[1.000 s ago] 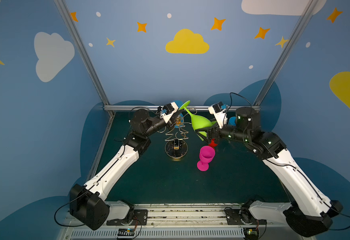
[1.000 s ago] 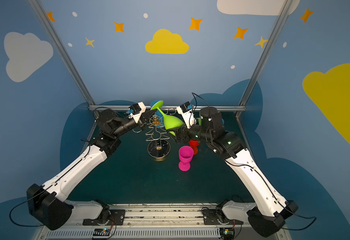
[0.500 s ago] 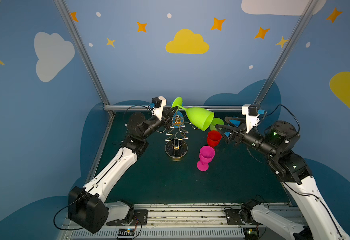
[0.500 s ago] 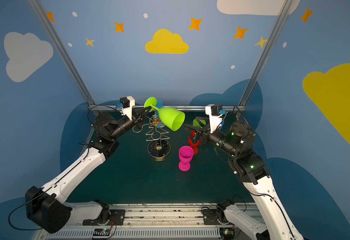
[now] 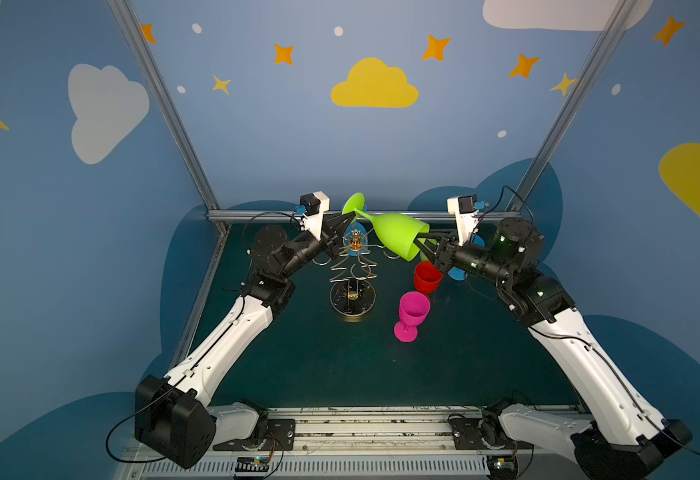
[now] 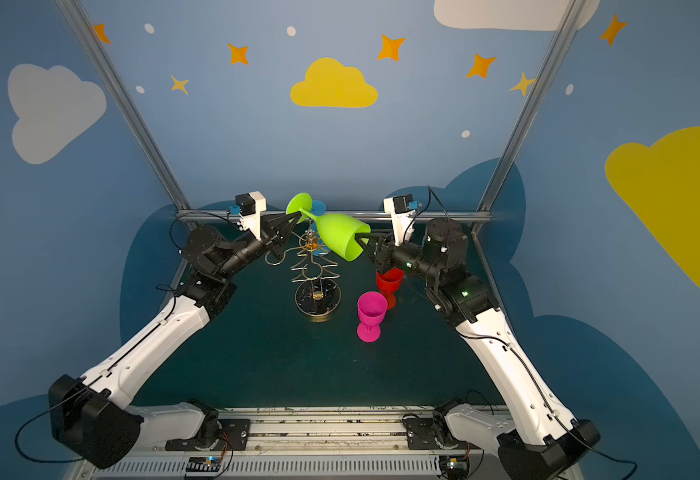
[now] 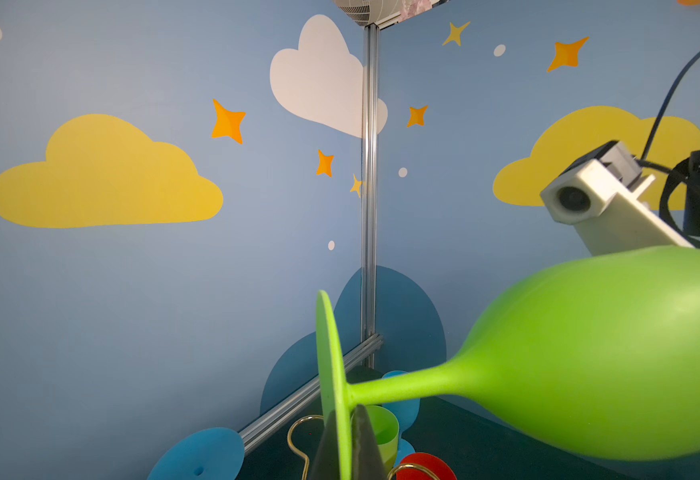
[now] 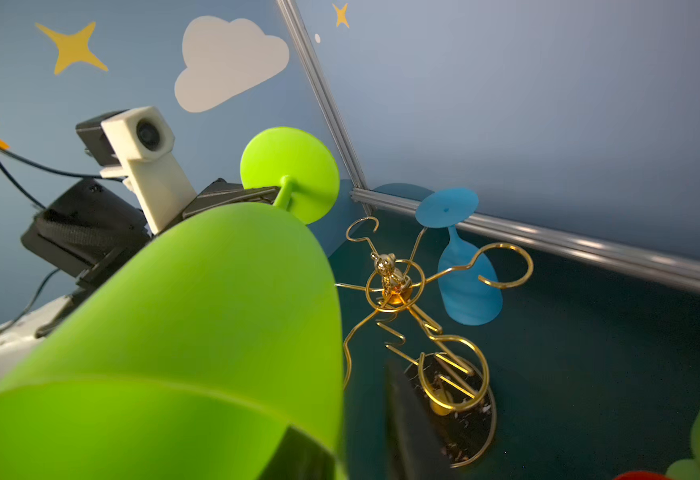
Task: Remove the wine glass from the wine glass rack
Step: 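Turn the green glass upright and lower it onto the table with the right gripper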
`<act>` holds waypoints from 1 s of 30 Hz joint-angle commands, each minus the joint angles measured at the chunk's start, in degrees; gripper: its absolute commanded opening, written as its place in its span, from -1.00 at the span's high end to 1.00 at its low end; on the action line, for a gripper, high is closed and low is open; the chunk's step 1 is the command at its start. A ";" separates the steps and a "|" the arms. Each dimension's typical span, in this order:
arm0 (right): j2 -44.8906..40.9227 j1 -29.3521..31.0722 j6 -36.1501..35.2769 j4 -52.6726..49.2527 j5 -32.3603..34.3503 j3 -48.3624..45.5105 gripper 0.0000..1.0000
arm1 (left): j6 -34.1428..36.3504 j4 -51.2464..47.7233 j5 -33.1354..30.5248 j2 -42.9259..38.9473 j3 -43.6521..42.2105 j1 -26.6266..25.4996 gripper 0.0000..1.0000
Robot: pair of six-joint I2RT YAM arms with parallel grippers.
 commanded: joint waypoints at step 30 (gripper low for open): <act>-11.99 1.97 -15.64 -24.85 2.04 7.92 1.00 | -21.90 -4.60 -11.17 -3.29 -2.82 15.61 -0.73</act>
